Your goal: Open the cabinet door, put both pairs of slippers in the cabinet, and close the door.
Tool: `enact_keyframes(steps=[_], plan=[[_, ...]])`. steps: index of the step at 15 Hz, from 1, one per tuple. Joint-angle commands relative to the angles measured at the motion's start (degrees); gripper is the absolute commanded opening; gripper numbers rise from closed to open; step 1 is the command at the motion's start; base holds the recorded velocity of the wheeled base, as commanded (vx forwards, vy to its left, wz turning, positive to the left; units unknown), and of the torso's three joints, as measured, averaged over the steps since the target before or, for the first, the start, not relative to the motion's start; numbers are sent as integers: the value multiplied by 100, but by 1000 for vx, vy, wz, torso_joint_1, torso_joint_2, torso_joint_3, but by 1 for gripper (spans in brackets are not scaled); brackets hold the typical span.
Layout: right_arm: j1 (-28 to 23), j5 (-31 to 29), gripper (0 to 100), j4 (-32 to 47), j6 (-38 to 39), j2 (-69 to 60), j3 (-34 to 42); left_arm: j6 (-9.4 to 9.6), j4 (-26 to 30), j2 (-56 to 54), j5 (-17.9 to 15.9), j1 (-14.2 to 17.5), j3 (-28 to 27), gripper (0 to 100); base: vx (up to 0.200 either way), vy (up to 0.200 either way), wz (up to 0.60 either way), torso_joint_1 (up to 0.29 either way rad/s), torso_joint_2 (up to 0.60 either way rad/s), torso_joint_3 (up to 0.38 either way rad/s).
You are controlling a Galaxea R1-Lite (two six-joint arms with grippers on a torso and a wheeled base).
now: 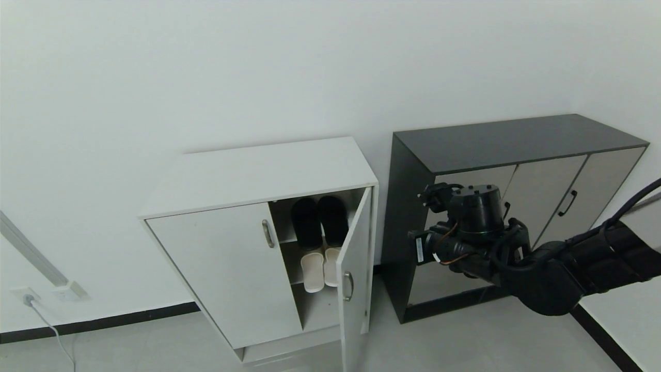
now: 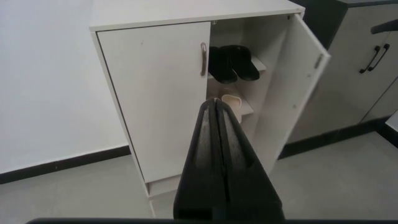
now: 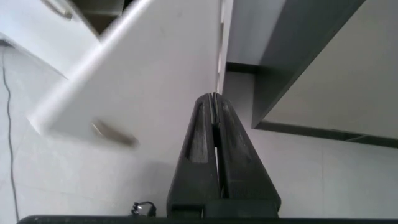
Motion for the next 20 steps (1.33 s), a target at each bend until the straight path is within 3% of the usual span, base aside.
enact_keyframes(steps=[1, 4, 12, 17, 20], plan=[[60, 2, 0, -6, -7, -70, 65, -2, 2, -1, -2, 2, 1, 0, 0, 0, 0, 0, 0, 0], [86, 11, 0, -6, 2, -53, 48, -2, -7, -1, -2, -7, 1, 0, 0, 0, 0, 0, 0, 0], [174, 90, 0, -6, -7, -97, 65, -11, -7, -1, -2, 2, 1, 0, 0, 0, 600, 3, 4, 1], [200, 275, 0, -383, -16, -61, 267, -2, -7, -1, -2, -7, 1, 0, 0, 0, 0, 0, 0, 0], [209, 284, 0, -840, -25, -167, 768, -2, -7, -1, -2, 2, 1, 0, 0, 0, 0, 0, 0, 0]])
